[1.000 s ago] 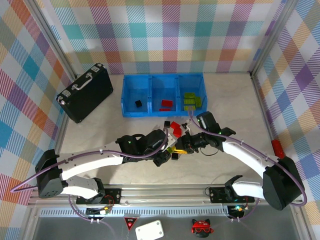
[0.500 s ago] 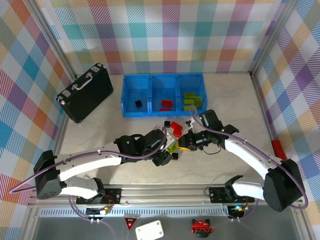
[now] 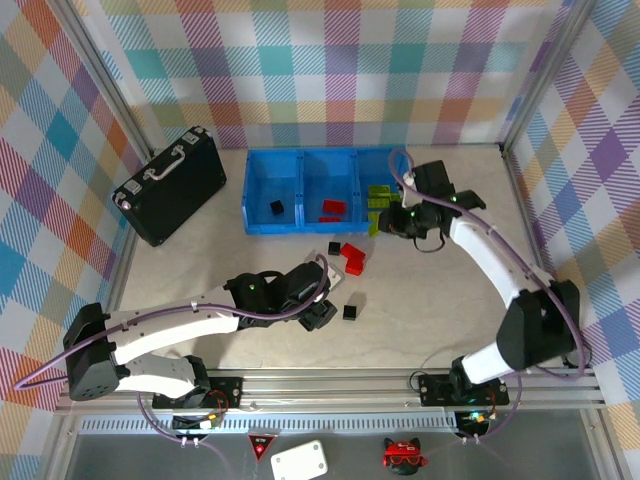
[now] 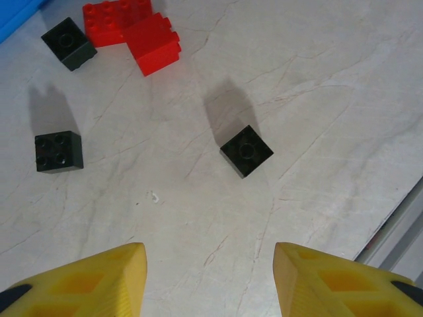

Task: Sort the legos into containers by color
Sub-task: Place the lego in the container.

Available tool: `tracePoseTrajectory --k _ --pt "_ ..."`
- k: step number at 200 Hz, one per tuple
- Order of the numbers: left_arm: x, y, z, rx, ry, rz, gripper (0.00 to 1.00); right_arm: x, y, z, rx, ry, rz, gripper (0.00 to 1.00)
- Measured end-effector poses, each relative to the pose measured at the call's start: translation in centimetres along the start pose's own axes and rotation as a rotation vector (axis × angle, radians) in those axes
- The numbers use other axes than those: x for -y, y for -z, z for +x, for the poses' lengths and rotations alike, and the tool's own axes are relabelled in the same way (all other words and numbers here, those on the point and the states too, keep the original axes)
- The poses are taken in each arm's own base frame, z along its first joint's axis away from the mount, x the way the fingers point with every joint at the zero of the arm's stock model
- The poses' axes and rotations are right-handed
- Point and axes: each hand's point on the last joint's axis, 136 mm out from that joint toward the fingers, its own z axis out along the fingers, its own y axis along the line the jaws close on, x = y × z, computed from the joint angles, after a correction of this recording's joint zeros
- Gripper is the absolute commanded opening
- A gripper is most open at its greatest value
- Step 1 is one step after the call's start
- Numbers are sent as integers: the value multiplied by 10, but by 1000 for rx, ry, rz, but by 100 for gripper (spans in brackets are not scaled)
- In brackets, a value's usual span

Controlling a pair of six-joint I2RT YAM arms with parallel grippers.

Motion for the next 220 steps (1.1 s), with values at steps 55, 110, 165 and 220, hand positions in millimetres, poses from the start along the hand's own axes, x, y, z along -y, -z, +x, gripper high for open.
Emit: tracePoseTrajectory --k 55,110,165,220 --pt "-10 -3 8 -11 24 -55 53 25 -35 -74 42 48 162 21" --pt "-16 -2 11 -16 39 -86 53 39 -83 -114 -3 68 187 23" --pt "-17 -2 11 -19 38 -88 53 57 -131 -111 -139 0 124 36" --pt "-16 -11 15 -49 31 -96 53 56 -121 -115 -142 -23 107 44"
